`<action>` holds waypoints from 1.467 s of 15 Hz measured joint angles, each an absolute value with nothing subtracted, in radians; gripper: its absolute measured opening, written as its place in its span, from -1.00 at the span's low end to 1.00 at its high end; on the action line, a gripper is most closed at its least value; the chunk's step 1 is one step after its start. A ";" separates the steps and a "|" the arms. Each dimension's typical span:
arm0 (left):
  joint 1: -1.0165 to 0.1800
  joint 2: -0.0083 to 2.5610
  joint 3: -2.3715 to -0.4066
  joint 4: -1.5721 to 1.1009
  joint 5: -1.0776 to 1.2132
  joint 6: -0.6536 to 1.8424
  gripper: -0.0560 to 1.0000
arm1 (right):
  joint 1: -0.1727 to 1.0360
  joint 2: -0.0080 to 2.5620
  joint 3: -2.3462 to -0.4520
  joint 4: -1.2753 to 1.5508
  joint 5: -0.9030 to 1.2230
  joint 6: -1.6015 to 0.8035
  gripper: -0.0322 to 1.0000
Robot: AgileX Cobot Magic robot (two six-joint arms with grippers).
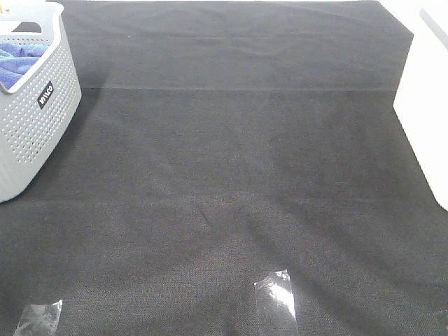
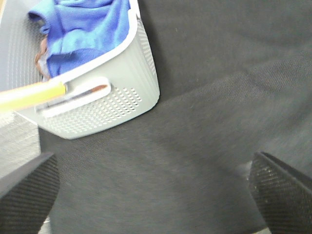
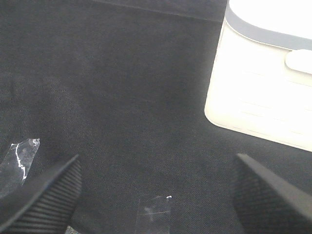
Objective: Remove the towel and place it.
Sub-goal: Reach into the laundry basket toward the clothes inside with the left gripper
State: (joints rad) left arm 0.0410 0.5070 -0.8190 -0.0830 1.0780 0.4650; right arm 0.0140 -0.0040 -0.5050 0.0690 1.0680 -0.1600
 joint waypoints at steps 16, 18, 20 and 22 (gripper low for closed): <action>0.041 1.511 -1.481 0.291 1.022 1.041 0.97 | 0.014 -0.004 -0.505 0.069 1.068 -0.160 0.58; 0.046 1.614 -1.537 0.316 1.014 1.050 0.97 | 0.014 -0.004 -0.505 0.069 1.068 -0.160 0.58; 0.065 1.700 -1.567 0.324 0.988 1.074 0.97 | 0.014 -0.004 -0.505 0.069 1.068 -0.160 0.58; 0.088 1.761 -1.577 0.341 0.932 1.081 0.97 | 0.014 -0.004 -0.505 0.069 1.068 -0.160 0.58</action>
State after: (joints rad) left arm 0.0880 1.7610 -1.5770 0.3410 0.9320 1.0810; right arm 0.0140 -0.0040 -0.5050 0.0690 1.0680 -0.1600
